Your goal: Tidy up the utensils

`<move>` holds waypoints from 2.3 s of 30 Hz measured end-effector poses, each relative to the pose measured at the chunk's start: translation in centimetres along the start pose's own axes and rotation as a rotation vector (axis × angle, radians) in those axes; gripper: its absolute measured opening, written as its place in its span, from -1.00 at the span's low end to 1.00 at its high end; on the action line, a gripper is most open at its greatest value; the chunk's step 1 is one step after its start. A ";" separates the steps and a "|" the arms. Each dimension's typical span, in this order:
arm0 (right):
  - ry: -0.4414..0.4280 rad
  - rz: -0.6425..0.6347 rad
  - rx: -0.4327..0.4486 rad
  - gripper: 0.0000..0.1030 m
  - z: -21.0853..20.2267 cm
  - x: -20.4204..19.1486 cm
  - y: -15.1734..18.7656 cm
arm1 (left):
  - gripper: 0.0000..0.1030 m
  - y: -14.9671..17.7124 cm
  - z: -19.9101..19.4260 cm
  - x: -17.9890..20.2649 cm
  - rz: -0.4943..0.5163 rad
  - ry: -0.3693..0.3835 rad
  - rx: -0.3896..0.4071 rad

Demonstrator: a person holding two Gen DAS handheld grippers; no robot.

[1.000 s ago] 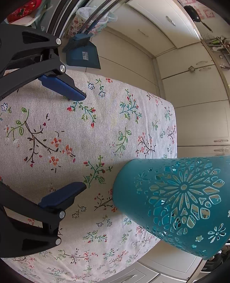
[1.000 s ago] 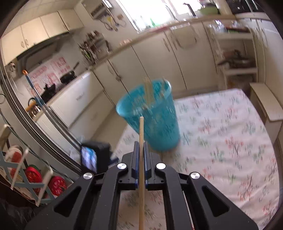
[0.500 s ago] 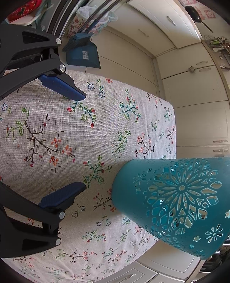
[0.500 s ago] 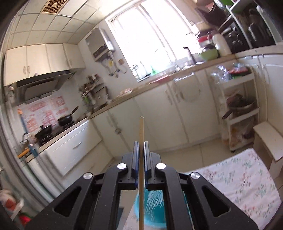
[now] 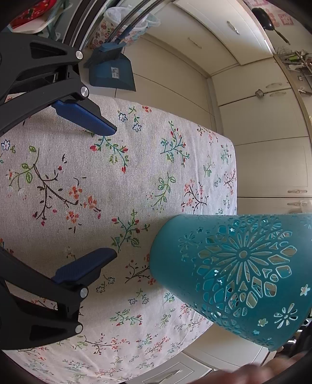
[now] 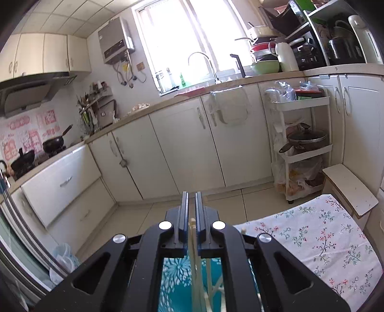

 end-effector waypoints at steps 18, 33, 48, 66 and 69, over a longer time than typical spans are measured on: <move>0.054 -0.004 -0.163 0.53 -17.8 3.1 7.8 | 0.85 3.1 -15.5 -2.4 -0.068 0.020 0.190; -0.031 -0.030 -0.011 0.85 -35.3 -3.8 9.6 | 0.85 12.8 -34.3 -0.3 0.037 -0.052 0.296; 0.009 -0.051 0.046 0.85 -42.0 -5.6 15.4 | 0.85 20.8 -41.7 -1.7 -0.037 -0.075 0.392; 0.000 -0.083 0.064 0.85 -43.4 -6.2 16.3 | 0.85 21.5 -42.8 -0.9 -0.018 -0.066 0.417; -0.002 -0.083 0.063 0.85 -43.4 -6.3 16.3 | 0.85 21.5 -42.8 -1.0 -0.023 -0.062 0.416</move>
Point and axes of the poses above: each gripper's, at about its wrist camera, not at the fingertips, and z roughly the way its jaws point, x to its right, y to its underside, the point moved 3 cm from there along z, roughly the way its jaws point, and after that the axes turned 11 degrees about -x, right-handed, at the moved point
